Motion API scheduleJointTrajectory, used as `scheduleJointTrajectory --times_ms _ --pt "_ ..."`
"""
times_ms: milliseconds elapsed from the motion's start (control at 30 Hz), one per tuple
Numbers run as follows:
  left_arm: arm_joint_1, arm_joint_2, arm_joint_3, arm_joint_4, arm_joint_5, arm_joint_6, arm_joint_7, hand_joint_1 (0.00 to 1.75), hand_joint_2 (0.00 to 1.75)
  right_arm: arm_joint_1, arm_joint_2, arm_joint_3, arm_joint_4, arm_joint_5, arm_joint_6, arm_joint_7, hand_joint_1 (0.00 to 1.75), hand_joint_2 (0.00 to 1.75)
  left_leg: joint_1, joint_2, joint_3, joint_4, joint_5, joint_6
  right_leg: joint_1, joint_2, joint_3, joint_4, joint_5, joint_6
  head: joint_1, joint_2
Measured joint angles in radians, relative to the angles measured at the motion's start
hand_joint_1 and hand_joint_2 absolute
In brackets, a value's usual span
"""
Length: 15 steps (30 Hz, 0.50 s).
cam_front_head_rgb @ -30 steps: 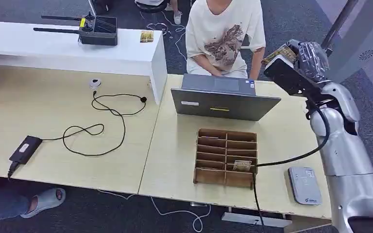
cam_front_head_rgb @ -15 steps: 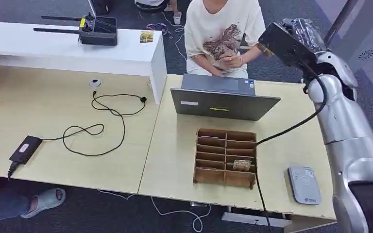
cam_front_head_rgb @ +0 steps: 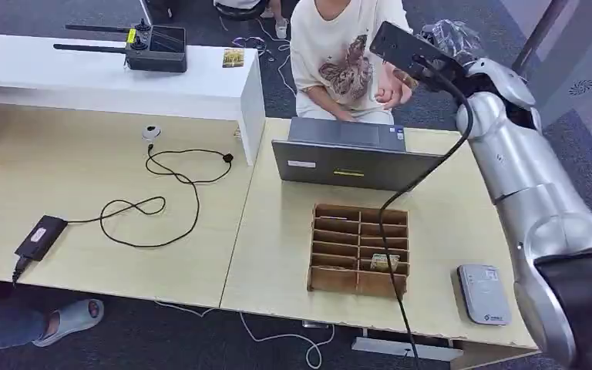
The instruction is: Pass the card to the sensor for recognition and then transmit it.
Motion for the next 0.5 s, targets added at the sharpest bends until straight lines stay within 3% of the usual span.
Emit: scheduleJointTrajectory --times_ms 333,367,433,500 --pt "0.0 0.0 0.0 0.0 0.0 -0.002 0.002 0.0 0.0 -0.025 0.022 0.034 0.041 0.04 -0.007 0.065 1.75 1.75 0.0 0.0 0.0 0.0 0.0 0.0 0.0 0.0 0.0 0.0 0.0 0.0 0.0 0.0" --pt "0.0 0.0 0.0 0.0 0.0 -0.002 0.002 0.0 0.0 -0.026 0.023 0.039 0.045 0.045 -0.007 0.065 0.84 1.75 0.0 0.0 0.0 0.0 0.0 0.0 0.0 0.001 0.0 0.0 0.0 0.0 0.0 0.0" --pt "0.0 0.0 0.0 0.0 0.001 -0.002 0.005 0.0 0.0 -0.026 0.024 0.045 0.05 0.05 -0.007 0.064 0.0 1.75 0.0 0.0 0.0 0.0 0.0 0.0 0.0 0.001 0.0 0.0 0.0 0.0 0.0 0.0" --pt "0.0 0.0 0.0 0.0 0.001 -0.002 0.006 0.0 0.0 -0.026 0.026 0.048 0.054 0.05 -0.01 0.062 0.0 1.75 0.0 0.0 0.0 0.0 0.0 0.0 0.0 0.001 0.0 0.0 0.0 0.0 0.0 0.0"
